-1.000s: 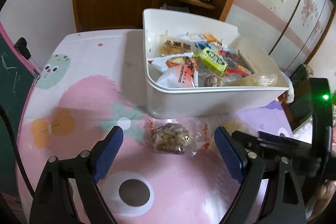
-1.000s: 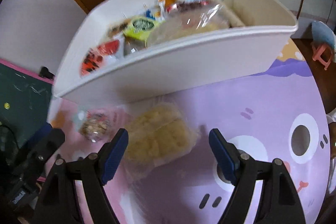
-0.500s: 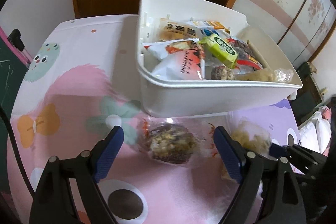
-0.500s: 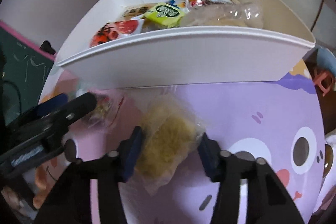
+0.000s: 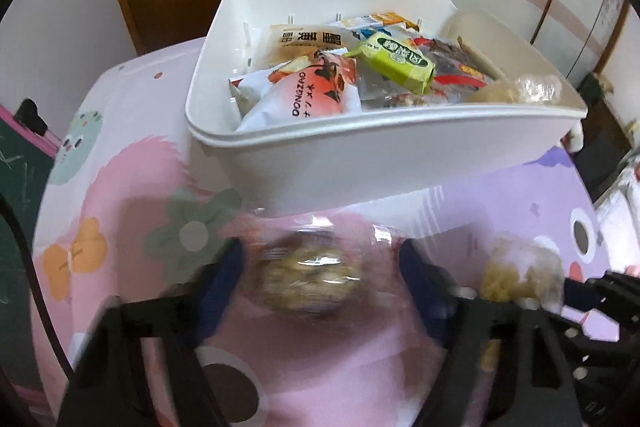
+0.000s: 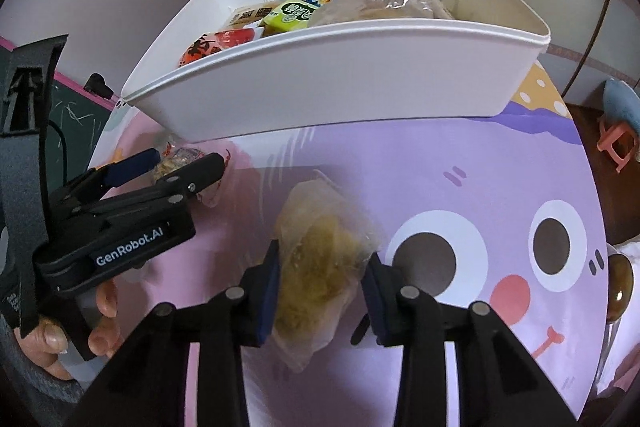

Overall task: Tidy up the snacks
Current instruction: 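Grasp clear nut cookie bag with left tool while right tool grasps yellow pastry bag, then lift both bags over the white bin and open both tools to drop them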

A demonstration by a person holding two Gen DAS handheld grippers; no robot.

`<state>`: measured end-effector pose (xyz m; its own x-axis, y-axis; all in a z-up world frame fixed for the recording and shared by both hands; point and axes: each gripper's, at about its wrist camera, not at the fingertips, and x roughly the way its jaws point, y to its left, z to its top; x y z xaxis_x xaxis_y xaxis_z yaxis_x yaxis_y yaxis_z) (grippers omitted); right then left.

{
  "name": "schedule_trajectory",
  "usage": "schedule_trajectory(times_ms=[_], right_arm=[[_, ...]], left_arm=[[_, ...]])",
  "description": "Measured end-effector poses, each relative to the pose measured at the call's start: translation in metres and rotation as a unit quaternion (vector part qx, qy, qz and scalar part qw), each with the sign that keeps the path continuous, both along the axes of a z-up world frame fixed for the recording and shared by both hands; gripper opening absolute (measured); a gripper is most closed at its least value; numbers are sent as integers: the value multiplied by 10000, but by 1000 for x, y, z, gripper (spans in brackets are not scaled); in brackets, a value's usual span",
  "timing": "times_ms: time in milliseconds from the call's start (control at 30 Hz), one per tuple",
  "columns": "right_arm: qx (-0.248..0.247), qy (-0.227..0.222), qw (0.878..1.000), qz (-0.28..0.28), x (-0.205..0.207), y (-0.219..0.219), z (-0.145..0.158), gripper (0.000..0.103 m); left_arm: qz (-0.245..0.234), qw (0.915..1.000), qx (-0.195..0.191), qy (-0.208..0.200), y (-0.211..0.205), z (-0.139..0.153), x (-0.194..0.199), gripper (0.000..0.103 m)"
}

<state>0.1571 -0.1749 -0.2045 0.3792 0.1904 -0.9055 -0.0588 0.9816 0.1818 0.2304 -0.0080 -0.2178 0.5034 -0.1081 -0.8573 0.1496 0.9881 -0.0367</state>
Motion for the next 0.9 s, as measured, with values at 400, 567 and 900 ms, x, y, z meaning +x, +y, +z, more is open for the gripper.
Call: schedule_trajectory(times_ms=[400,567,900], right_arm=[[83,-16,10000,18,-4,-1,-1,37],[84,39,9999,57,-3,2,-6,37],[210,-397,9988,176,-14,7,31,35]], left_arm=[[132,9989,-203,406,16,-15,-6,82],[27,9993,-269,253,12,-13,-11,50],[77,9985,-488,-234,16,45,-45,48]])
